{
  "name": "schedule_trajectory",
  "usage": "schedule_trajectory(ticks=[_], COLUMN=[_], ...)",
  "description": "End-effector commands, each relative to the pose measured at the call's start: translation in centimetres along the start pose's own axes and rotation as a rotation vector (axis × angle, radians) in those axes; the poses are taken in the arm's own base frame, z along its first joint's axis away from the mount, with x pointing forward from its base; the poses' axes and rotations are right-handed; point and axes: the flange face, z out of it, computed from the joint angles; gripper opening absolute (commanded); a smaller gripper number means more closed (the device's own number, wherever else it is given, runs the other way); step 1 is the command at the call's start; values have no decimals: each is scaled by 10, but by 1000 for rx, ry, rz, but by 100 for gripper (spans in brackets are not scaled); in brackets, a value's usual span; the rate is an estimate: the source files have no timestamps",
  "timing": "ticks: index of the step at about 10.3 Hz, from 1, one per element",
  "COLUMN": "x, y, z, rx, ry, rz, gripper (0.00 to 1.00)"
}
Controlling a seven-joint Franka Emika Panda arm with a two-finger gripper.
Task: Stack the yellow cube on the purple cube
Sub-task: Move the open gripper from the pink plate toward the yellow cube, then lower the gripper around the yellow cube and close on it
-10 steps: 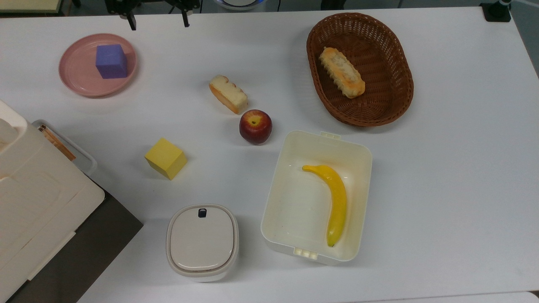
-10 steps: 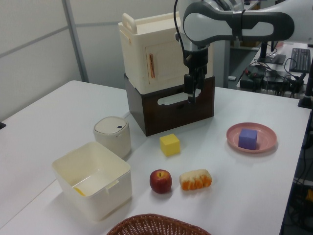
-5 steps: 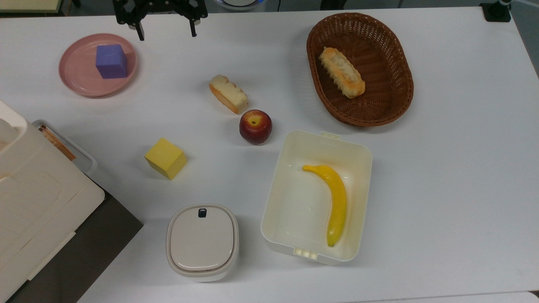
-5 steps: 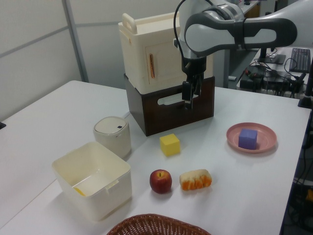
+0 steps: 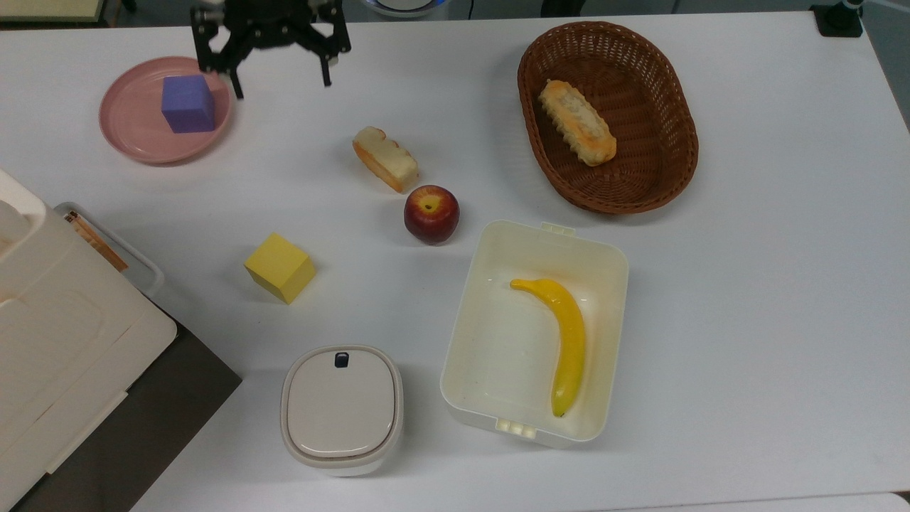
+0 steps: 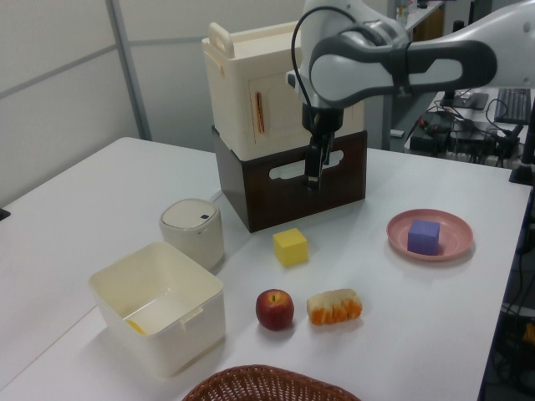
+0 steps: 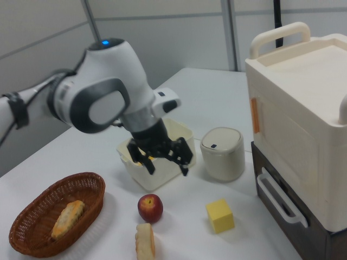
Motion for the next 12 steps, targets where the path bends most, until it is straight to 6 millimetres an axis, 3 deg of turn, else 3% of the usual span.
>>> schedule_trajectory(ticks=[1, 4, 7, 9, 12], x=[5, 28, 45, 54, 62], y=[36, 49, 51, 41, 30], z=[48, 119, 176, 207, 236], rx=[-23, -61, -85, -82, -98], ry=[26, 44, 59, 59, 51], rz=[-145, -209, -296, -369, -439], gripper=[100, 100, 100, 100, 100])
